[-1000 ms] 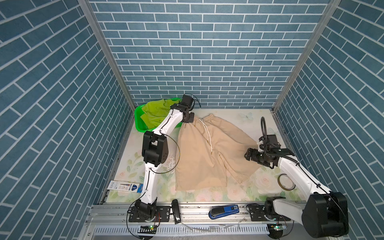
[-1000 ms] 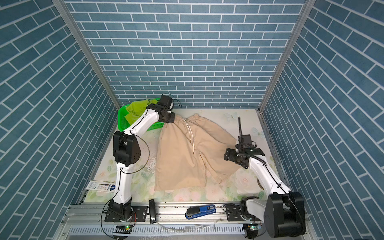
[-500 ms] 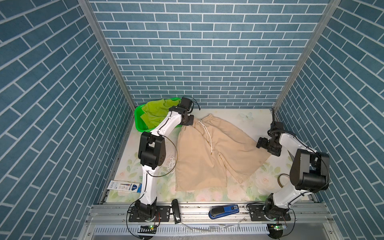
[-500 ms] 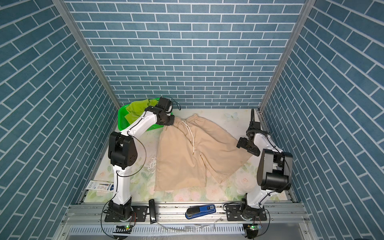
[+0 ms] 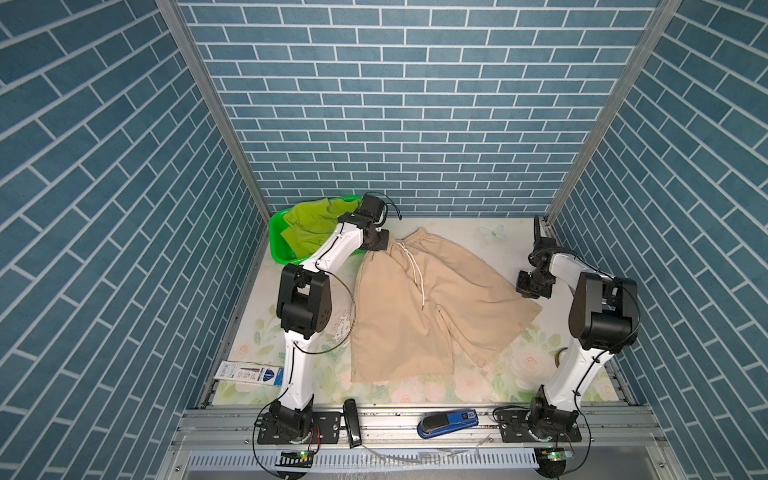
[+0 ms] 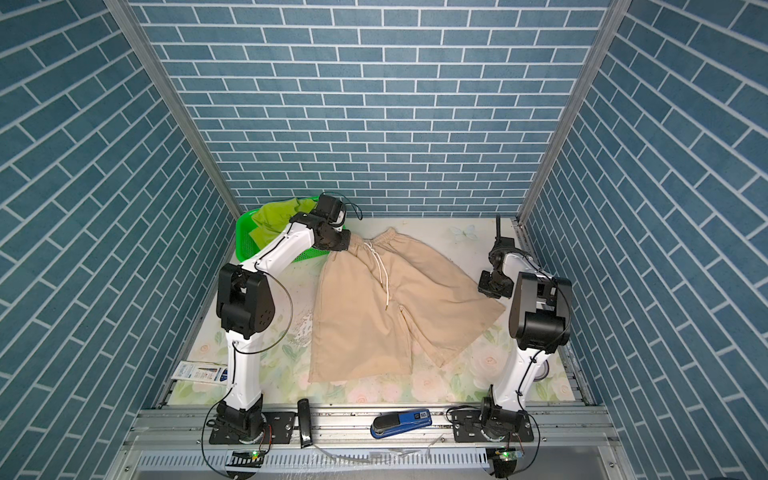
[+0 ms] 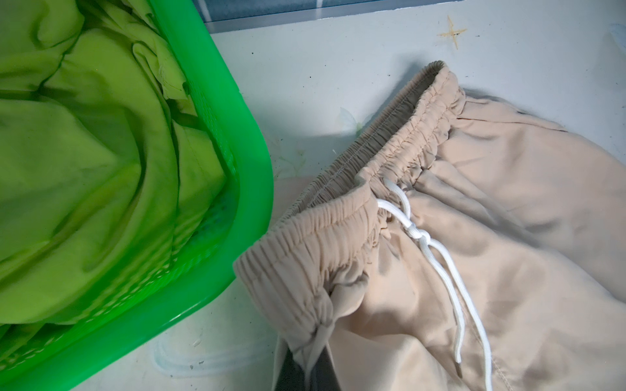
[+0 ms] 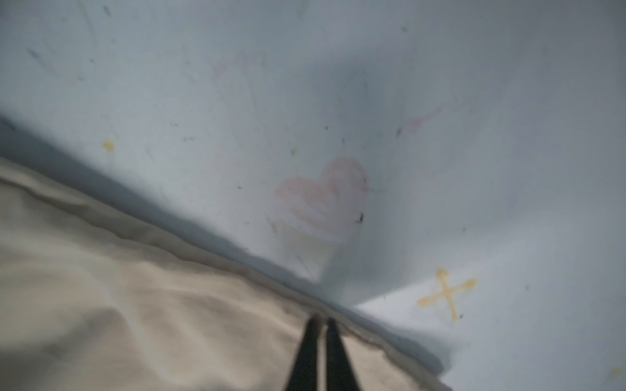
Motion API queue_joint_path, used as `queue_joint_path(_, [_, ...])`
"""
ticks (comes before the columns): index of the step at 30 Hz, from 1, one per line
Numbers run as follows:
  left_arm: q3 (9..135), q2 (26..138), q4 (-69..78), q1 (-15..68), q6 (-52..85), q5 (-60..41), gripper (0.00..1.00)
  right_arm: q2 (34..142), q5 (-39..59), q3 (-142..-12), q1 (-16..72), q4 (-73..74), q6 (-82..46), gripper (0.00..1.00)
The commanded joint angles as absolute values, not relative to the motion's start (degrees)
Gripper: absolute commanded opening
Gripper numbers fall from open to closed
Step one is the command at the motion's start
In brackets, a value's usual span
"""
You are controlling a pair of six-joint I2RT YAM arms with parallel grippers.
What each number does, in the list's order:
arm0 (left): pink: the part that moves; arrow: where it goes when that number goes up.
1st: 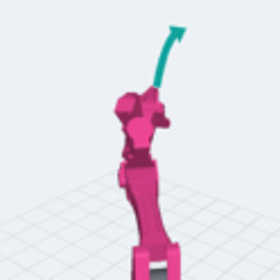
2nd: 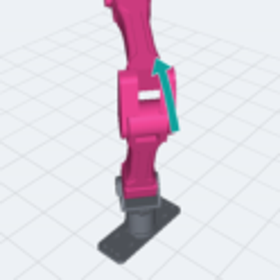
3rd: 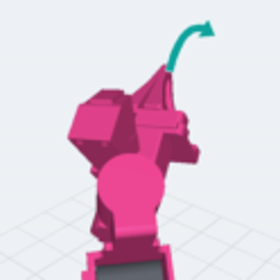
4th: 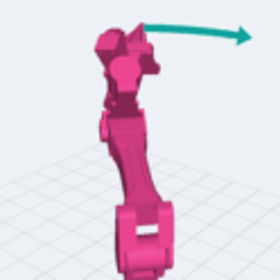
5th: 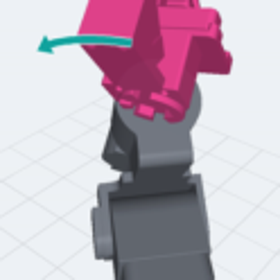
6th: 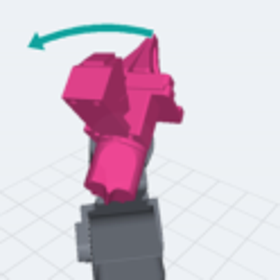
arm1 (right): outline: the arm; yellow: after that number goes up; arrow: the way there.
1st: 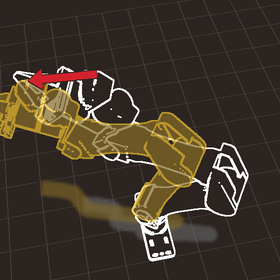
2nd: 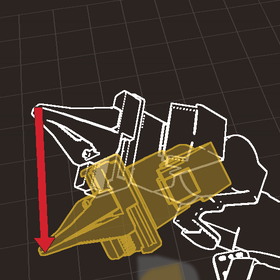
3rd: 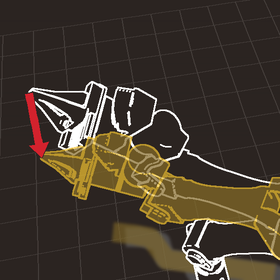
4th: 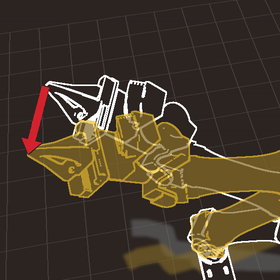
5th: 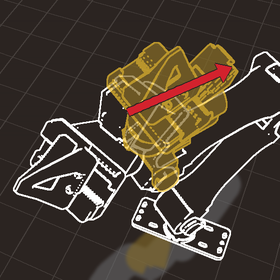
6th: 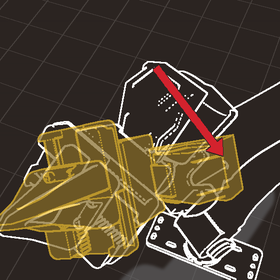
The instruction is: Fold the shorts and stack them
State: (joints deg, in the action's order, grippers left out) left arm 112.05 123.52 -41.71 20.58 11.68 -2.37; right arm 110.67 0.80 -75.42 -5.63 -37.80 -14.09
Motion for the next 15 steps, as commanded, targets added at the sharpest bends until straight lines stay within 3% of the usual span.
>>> queue_joint_path(1, [112.5,122.4,-41.4,20.2,13.1,-3.7,0.0,113.5,0.6,-79.1,-5.4,-39.6,-12.4,0.0])
queue_joint_path(11, [115.2,123.0,-43.8,20.2,13.2,-4.1,0.0,117.9,3.6,-92.3,-6.8,-45.3,-8.0,0.02])
queue_joint_path(12, [115.3,122.9,-44.2,20.2,13.1,-4.2,0.0,116.9,3.9,-91.6,-6.9,-46.4,-7.6,0.23])
queue_joint_path(13, [115.1,122.8,-44.4,20.2,12.8,-4.4,0.0,115.8,4.0,-90.7,-7.0,-47.9,-7.4,0.51])
queue_joint_path(14, [114.8,122.6,-44.5,20.2,12.8,-4.6,0.0,114.8,3.8,-89.7,-7.2,-49.6,-7.5,0.65])
queue_joint_path(15, [114.5,122.6,-44.5,20.2,12.8,-4.7,0.0,113.8,3.6,-88.6,-7.4,-50.5,-8.1,0.69])
